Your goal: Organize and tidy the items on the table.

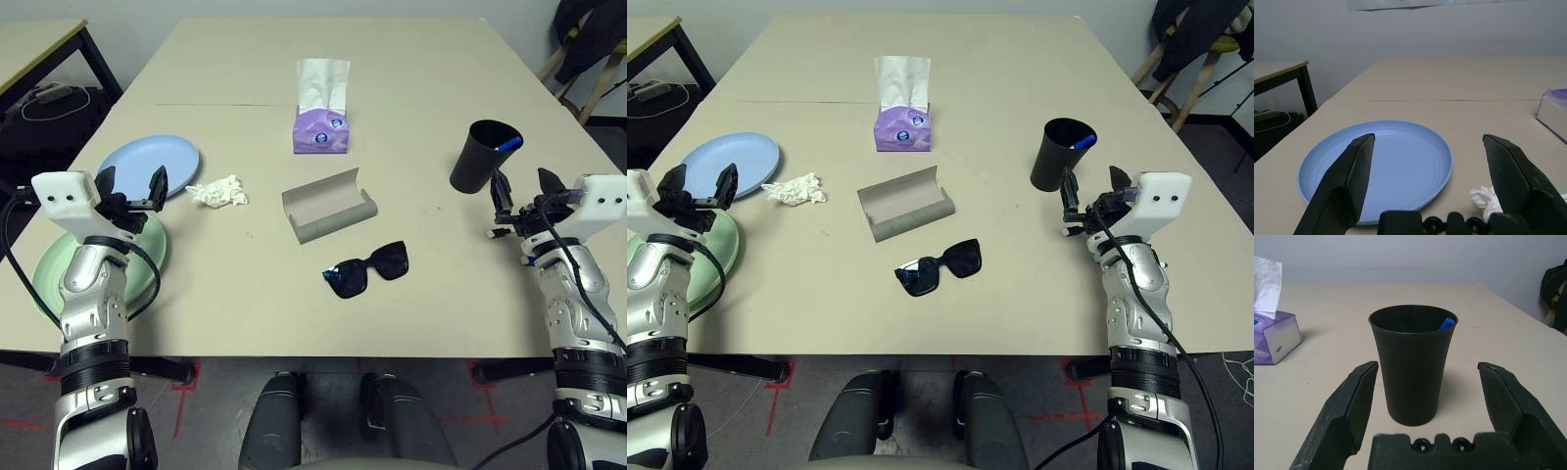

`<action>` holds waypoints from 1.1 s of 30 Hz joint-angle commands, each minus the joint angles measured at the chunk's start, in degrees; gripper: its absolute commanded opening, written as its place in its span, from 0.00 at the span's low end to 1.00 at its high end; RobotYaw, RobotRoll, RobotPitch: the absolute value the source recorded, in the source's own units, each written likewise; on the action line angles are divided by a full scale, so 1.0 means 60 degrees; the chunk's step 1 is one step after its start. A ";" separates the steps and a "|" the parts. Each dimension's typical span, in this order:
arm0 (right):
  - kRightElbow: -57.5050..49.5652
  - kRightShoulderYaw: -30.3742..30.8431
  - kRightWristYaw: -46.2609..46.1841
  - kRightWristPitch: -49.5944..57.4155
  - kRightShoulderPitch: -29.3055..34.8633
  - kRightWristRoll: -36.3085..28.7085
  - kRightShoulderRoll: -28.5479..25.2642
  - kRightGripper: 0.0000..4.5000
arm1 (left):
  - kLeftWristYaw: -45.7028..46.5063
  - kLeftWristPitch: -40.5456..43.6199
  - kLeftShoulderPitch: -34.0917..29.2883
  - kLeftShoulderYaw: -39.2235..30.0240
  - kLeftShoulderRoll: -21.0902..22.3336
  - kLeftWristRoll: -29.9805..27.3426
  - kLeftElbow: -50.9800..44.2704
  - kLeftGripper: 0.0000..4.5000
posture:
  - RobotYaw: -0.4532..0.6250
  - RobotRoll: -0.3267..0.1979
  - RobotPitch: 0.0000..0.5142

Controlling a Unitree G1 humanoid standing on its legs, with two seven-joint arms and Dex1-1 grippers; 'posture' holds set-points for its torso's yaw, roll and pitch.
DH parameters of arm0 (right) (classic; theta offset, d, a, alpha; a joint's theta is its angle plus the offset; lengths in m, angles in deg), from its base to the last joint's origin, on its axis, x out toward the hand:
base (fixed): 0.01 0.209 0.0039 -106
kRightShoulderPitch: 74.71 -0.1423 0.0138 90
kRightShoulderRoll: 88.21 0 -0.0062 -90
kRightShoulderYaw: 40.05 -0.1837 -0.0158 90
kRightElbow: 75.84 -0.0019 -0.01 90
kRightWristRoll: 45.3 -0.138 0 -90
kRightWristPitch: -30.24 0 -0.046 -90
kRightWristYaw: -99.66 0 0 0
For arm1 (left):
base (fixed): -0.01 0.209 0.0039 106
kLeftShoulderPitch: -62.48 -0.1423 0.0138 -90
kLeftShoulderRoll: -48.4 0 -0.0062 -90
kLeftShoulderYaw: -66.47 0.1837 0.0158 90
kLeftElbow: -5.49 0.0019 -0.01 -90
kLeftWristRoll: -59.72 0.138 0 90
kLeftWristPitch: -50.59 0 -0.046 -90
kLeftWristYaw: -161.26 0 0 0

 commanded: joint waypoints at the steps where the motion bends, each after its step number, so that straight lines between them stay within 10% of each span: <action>1: 0.0087 -0.0201 -0.0050 -0.0056 0.0191 -0.0081 -0.0029 0.99 | -0.0098 -0.0044 -0.0049 0.0012 0.0065 -0.0079 0.0222 1.00 | 0.49 0.62 0.25; 21: 0.0032 0.0073 0.1144 0.0289 0.0066 -0.0398 -0.0457 0.99 | -0.0914 0.0374 -0.0053 0.0165 0.0152 -0.0393 0.0245 1.00 | 0.49 0.62 0.25; 33: -0.0855 0.1610 0.4976 0.0525 -0.0198 -0.1004 -0.1390 0.99 | -0.1693 0.0805 -0.0169 0.0280 0.0439 -0.0632 0.0128 1.00 | 0.51 0.62 0.24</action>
